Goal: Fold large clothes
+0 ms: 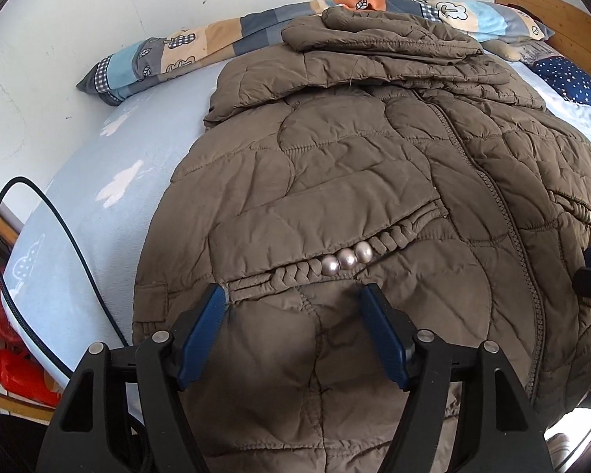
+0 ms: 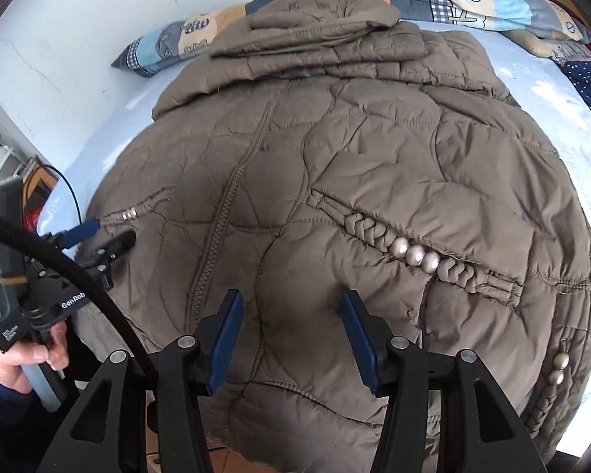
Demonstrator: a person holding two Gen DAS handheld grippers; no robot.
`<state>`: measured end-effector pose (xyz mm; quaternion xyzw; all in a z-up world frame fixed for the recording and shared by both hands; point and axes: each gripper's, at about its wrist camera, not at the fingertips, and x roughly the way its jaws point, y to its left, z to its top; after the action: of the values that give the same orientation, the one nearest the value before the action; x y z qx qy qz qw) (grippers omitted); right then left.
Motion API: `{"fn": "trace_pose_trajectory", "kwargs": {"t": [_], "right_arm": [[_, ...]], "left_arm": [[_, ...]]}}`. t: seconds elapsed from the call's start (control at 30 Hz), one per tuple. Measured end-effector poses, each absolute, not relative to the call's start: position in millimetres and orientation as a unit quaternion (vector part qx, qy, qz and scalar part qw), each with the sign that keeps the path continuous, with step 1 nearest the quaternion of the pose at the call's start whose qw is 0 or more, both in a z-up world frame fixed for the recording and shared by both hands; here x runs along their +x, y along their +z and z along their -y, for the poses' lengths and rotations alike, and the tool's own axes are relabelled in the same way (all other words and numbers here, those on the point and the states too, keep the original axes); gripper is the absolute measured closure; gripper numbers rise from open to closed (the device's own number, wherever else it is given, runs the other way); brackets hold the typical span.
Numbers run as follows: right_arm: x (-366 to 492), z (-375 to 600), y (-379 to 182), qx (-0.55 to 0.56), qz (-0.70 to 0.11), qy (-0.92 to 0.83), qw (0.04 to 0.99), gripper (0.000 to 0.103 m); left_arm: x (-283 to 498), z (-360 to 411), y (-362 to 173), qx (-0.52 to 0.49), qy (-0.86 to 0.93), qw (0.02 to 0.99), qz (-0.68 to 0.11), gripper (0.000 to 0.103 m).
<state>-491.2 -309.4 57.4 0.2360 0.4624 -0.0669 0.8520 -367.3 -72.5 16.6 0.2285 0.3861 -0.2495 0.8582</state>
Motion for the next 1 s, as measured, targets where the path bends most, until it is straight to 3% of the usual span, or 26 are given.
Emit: {"fn": "trace_pose_trajectory", "kwargs": {"t": [0.23, 0.73, 1.0], "right_arm": [[-485, 309, 50, 0.237, -0.471, -0.065, 0.847, 0.040], [-493, 309, 49, 0.244, -0.469, -0.063, 0.846, 0.039], [-521, 335, 72, 0.290, -0.415, -0.094, 0.857, 0.039]], "left_arm": [[-366, 74, 16, 0.229, -0.250, 0.858, -0.385, 0.031], [-368, 75, 19, 0.230, -0.254, 0.857, -0.385, 0.030], [-416, 66, 83, 0.185, -0.317, 0.875, -0.317, 0.030]]}}
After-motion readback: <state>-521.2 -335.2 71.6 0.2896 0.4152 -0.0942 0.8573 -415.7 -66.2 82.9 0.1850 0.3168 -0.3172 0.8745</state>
